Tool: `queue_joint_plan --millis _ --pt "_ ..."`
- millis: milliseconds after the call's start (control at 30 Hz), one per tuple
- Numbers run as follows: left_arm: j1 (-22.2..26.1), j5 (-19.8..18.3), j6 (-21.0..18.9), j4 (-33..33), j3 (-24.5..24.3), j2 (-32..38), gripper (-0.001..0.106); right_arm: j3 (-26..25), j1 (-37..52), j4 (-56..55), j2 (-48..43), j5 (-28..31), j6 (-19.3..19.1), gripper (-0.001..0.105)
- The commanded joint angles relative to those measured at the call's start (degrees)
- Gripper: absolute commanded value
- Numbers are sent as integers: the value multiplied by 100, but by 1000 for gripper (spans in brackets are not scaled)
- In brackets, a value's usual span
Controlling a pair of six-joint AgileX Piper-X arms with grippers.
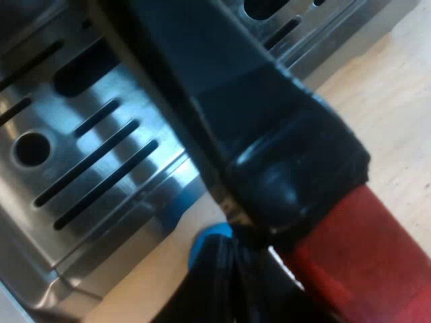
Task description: Put the handle in the coffee machine
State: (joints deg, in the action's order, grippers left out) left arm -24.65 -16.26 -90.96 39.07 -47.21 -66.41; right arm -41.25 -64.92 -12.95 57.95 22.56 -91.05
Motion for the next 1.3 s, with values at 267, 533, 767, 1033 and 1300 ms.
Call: queue_joint_plan --millis 267,533,767,1033,1300 --pt "108 -203 542 236 -63 66 0 -11 -9 48 -44 -4 6 64" --pt "867 162 1196 855 102 700 0 -11 3 -25 -44 -4 6 64" --pt "1674 162 1398 1173 101 1666 0 -11 3 -297 -44 -324 6 64" --pt "2404 148 1497 1241 37 2820 22 -341 106 -590 -44 -625 -29 64" --pt "2402 148 1210 1333 -753 3047 78 -1175 764 -1829 -44 -966 -29 62"
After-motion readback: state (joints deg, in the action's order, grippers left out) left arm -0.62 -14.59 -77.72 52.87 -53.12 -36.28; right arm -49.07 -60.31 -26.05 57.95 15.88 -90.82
